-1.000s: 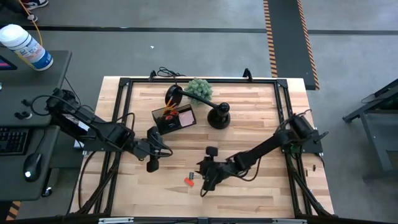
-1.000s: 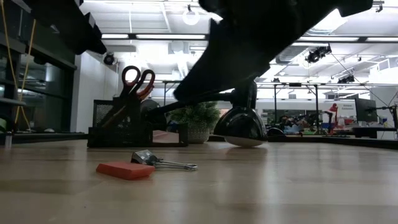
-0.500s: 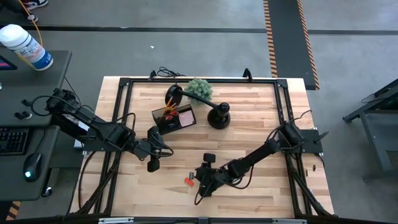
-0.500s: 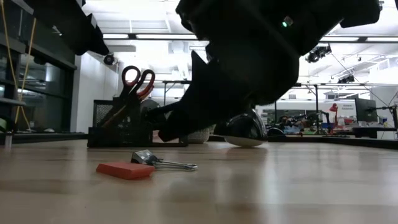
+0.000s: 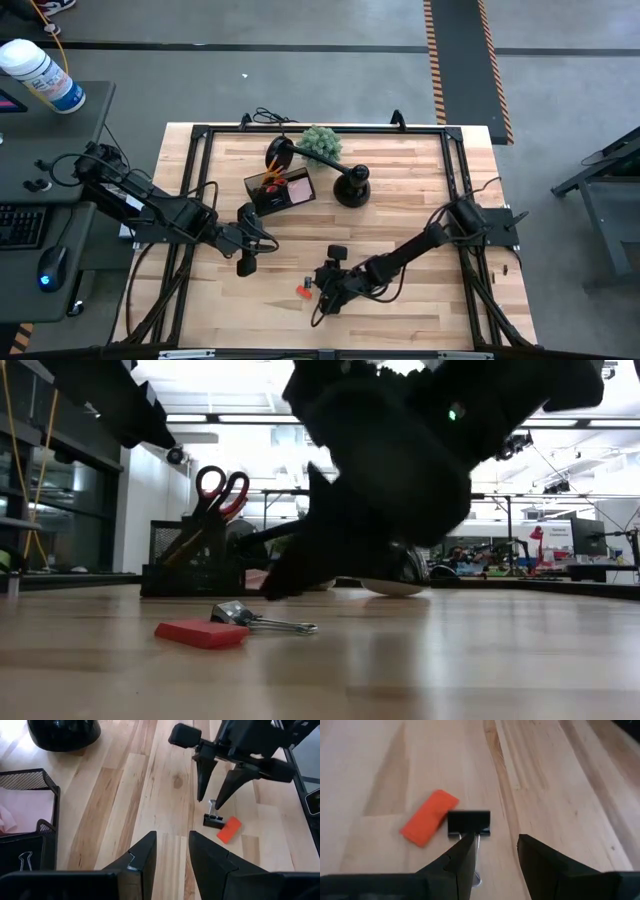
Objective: Pick and place office supplies into organizer
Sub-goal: Put the black binder clip into the black desk organizer
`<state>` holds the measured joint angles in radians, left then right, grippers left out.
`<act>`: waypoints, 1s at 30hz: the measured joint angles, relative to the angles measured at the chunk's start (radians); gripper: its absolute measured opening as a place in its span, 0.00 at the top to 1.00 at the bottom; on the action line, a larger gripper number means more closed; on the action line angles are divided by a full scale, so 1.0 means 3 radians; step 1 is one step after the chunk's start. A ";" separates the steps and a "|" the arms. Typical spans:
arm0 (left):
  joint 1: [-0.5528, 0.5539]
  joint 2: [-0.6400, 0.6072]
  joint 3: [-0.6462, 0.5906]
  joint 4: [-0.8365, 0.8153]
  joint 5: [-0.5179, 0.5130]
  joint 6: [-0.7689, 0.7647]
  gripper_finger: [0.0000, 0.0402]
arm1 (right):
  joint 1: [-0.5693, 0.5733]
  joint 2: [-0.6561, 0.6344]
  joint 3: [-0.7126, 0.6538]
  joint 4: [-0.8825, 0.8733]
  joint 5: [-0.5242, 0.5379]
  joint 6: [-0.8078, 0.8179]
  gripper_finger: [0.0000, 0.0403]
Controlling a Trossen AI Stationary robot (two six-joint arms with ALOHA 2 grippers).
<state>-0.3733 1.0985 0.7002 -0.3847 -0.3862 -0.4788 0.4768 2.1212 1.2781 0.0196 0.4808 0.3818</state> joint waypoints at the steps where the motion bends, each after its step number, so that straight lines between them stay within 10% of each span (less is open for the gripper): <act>1: 0.0000 0.0000 0.0000 0.0000 0.0000 0.0000 0.75 | -0.0002 0.0019 0.0000 0.0000 -0.0001 0.0011 0.66; 11: 0.0000 -0.0001 0.0000 -0.0001 0.0000 0.0003 0.75 | -0.0003 0.0128 0.0001 0.0027 -0.0003 0.0114 0.67; 20: 0.0000 -0.0001 0.0000 -0.0001 0.0000 0.0008 0.75 | -0.0019 0.0130 0.0006 0.0028 -0.0225 -0.0023 0.98; 30: 0.0000 -0.0003 0.0001 -0.0031 0.0000 0.0008 0.75 | -0.0018 0.0118 0.0070 -0.0100 0.0059 -0.0385 1.00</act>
<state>-0.3733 1.0977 0.7006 -0.3940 -0.3862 -0.4764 0.4715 2.1567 1.2993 -0.0103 0.4987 0.2664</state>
